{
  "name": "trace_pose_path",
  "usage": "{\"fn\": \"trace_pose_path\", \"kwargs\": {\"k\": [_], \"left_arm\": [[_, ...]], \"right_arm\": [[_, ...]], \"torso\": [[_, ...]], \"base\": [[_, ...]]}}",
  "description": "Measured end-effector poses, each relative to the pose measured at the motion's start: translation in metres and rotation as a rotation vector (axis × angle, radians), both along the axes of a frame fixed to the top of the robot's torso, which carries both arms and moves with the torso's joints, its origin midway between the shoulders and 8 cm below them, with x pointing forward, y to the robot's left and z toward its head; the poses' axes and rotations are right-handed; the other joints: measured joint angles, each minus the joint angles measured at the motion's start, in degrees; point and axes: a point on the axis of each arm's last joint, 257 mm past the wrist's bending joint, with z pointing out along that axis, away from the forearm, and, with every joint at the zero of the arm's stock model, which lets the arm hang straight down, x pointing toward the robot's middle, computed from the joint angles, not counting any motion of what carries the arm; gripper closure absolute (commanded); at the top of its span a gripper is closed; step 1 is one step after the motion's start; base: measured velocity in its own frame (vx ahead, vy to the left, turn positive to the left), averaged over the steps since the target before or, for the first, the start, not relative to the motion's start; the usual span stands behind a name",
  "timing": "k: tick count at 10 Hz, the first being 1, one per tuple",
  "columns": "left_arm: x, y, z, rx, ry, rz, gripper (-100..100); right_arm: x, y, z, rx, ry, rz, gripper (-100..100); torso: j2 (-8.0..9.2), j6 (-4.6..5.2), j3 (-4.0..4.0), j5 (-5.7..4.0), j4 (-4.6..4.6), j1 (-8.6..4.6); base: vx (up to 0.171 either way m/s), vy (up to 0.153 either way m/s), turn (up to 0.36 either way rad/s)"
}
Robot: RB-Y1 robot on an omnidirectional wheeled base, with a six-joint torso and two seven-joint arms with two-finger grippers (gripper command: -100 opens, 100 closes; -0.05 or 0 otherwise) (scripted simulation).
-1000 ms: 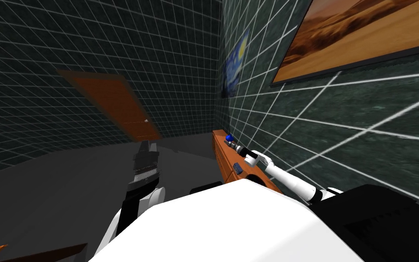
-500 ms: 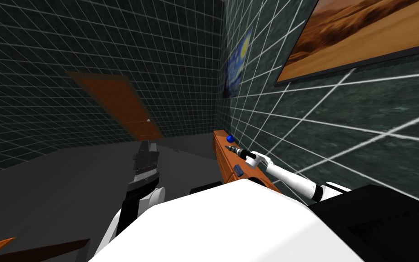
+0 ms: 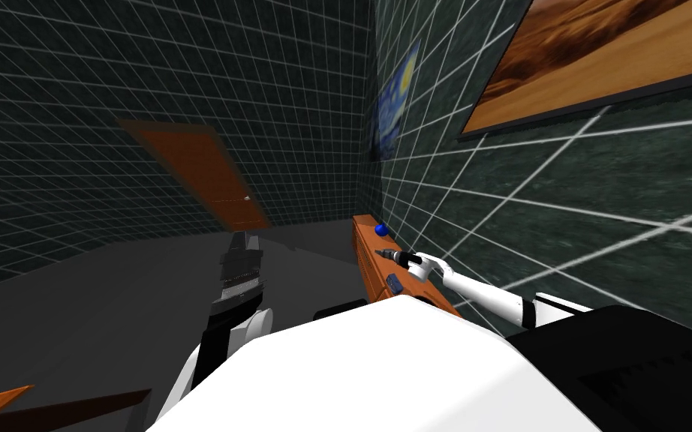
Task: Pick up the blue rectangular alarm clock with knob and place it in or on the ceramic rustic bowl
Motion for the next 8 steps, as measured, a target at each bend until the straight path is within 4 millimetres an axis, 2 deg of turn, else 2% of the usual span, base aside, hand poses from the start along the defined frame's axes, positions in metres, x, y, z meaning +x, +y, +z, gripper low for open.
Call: {"fn": "trace_pose_path", "kwargs": {"k": [5,8], "left_arm": [[0.0,0.0,0.0,0.0,0.0,0.0,0],[0.0,0.0,0.0,0.0,0.0,0.0,0]], "right_arm": [[-0.05,-0.021,-0.061,-0.116,0.197,0.007,-100],[-0.088,-0.037,-0.093,-0.177,0.317,0.012,-100]], "torso": [[0.02,0.0,0.02,0.01,0.01,0.02],[0.04,0.0,0.02,0.0,0.01,0.04]], "base": [[0.014,-0.018,0.028],[0.01,-0.01,0.017]]}}
